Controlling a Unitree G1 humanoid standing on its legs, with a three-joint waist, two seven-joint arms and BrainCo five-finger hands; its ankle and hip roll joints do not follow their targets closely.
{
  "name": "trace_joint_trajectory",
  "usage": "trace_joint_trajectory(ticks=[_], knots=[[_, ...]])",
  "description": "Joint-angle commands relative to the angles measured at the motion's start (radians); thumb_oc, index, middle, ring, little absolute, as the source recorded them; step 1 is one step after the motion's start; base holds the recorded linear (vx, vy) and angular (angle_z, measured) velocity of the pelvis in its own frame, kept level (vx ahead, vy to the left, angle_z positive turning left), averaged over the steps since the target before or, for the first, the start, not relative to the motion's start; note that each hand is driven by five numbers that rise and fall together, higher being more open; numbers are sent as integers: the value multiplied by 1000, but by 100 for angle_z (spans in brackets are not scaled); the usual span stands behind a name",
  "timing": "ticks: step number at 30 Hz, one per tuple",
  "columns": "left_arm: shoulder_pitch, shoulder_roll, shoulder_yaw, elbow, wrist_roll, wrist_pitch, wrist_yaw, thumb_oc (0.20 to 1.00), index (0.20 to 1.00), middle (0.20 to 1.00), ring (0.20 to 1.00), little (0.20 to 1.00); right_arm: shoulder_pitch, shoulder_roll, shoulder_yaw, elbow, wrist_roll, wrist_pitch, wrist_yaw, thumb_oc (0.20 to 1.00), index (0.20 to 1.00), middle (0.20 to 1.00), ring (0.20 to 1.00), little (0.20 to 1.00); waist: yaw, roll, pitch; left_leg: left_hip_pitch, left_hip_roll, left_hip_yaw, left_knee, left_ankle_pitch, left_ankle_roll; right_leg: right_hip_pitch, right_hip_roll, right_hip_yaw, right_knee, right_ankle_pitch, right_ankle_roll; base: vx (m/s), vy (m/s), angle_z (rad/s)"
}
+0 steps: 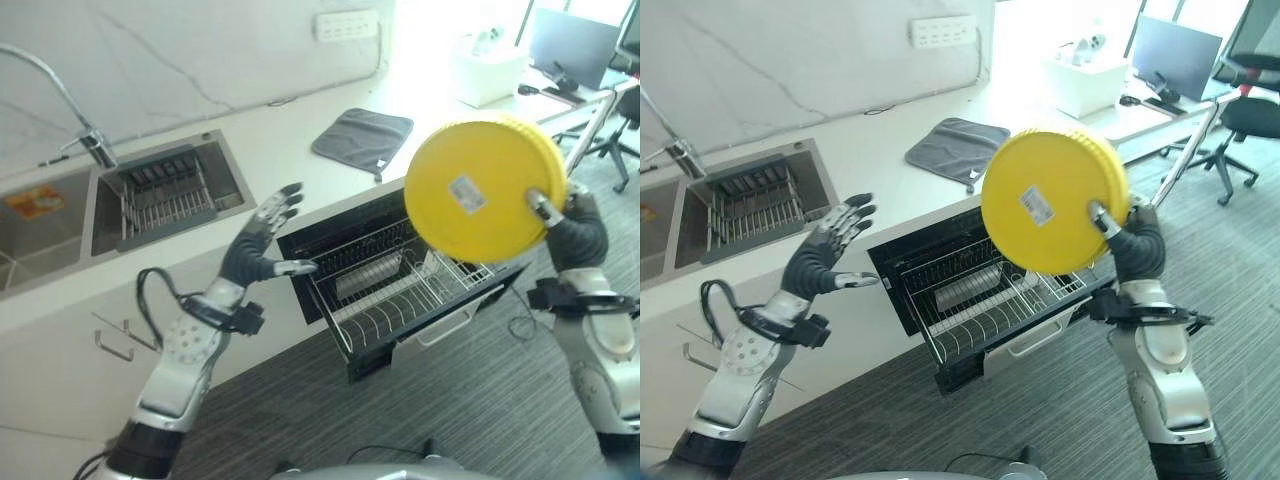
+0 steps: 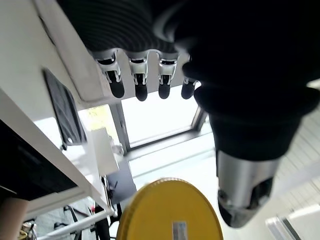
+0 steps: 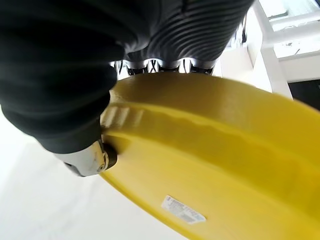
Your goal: Place the dishes in the dishwasher.
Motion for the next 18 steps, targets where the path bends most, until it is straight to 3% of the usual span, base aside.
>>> trace_joint_trajectory(ticks=[1, 5, 7, 10, 16, 18], knots=[[30, 16, -1, 23, -9, -18, 21, 1000, 1000, 1000, 1000, 1000, -98, -43, -81, -97, -95, -73, 2, 200, 200, 200, 200, 200, 27, 28, -18, -10, 83, -19, 7, 5, -20, 54, -4, -58, 6, -36, 36, 53, 22, 11], [171, -10, -5, 192, 4, -35, 53, 1000, 1000, 1000, 1000, 1000, -60, -64, -110, -84, -168, -98, 14, 200, 200, 200, 200, 200, 49, 14, -19, -14, 82, -11, 7, 5, -17, 50, -4, -67, 6, -35, 37, 37, -3, 18], [203, -47, -14, 390, 12, -67, 78, 1000, 1000, 1000, 1000, 1000, -60, -77, -98, -60, -283, -144, -2, 200, 200, 200, 200, 200, 60, 7, -15, -15, 83, -16, 7, 5, -15, 49, -4, -63, 6, -37, 38, 15, -13, 2], [212, -53, -44, 524, 106, -102, 89, 1000, 1000, 1000, 1000, 1000, -78, -113, -96, -38, -323, -159, -13, 200, 200, 200, 200, 200, 63, 4, -15, -11, 84, -15, 7, 4, -16, 51, -3, -61, 6, -37, 39, 28, -26, -5], [218, -176, 2, 875, 33, -89, 74, 1000, 1000, 1000, 1000, 1000, -107, -206, -80, 14, -583, -232, -45, 200, 200, 200, 200, 200, 78, -1, -21, -5, 83, -19, 7, -2, -15, 55, 2, -56, 6, -43, 41, 23, -10, -4], [218, -186, 13, 919, 79, -109, 81, 1000, 1000, 1000, 1000, 1000, -107, -246, -86, 27, -652, -255, -52, 200, 200, 200, 200, 200, 81, -5, -23, -5, 83, -23, 7, -3, -14, 58, 4, -55, 6, -45, 41, 14, -12, -3]])
